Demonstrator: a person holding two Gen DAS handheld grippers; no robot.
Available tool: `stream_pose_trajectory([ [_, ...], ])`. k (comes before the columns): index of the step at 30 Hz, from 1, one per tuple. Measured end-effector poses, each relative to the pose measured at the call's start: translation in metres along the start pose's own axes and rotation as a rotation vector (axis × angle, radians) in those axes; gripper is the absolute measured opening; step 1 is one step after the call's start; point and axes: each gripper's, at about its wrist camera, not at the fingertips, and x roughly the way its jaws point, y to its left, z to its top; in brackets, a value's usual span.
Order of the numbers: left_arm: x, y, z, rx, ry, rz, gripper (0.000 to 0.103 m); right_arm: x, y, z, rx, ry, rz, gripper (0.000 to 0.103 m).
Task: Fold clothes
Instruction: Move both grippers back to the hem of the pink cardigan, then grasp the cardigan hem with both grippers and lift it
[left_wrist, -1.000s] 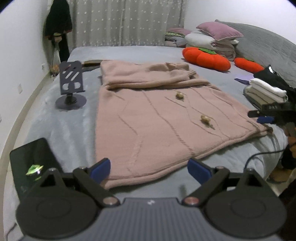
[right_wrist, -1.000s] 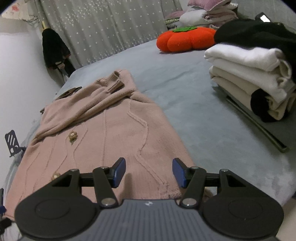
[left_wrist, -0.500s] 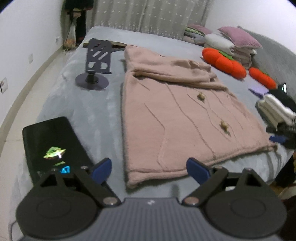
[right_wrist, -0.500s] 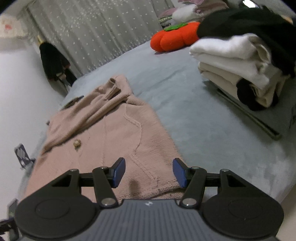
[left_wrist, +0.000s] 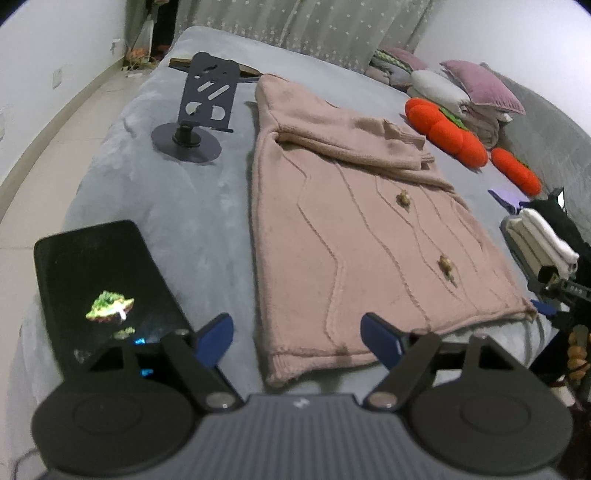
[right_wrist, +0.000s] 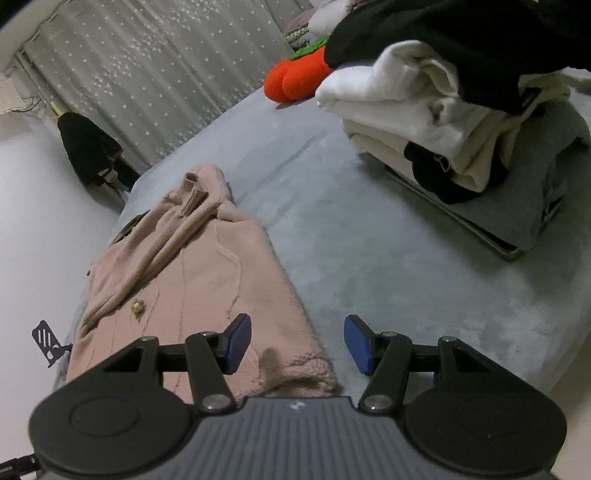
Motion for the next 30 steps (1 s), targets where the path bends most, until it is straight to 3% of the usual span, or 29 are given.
stream_pose_trajectory([
  [4,0.005,-0.005,0.001,0.051,0.029,0.014,0.073,0.005,0.002,-0.003,-0.061,0.049,0.020,0.051],
  [9,0.006,-0.002,-0.001,0.050,0.057,-0.054,0.059,0.010,-0.007,-0.006,-0.005,0.138,0.164,0.048],
  [13,0.007,-0.001,-0.002,0.037,0.050,-0.072,0.049,0.018,-0.021,-0.007,0.094,0.188,0.242,0.028],
  [16,0.007,0.001,-0.003,0.026,0.049,-0.076,0.038,0.023,-0.026,-0.008,0.154,0.206,0.289,0.020],
  [20,0.002,0.011,-0.001,-0.028,0.041,-0.137,0.021,0.021,-0.018,-0.007,0.168,0.176,0.340,0.018],
  [23,-0.004,0.016,0.002,-0.071,0.021,-0.202,0.015,0.011,-0.010,-0.004,0.155,0.114,0.369,0.017],
  [30,-0.016,0.012,0.017,-0.087,-0.027,-0.284,0.014,-0.004,0.002,0.013,0.166,0.003,0.429,0.016],
])
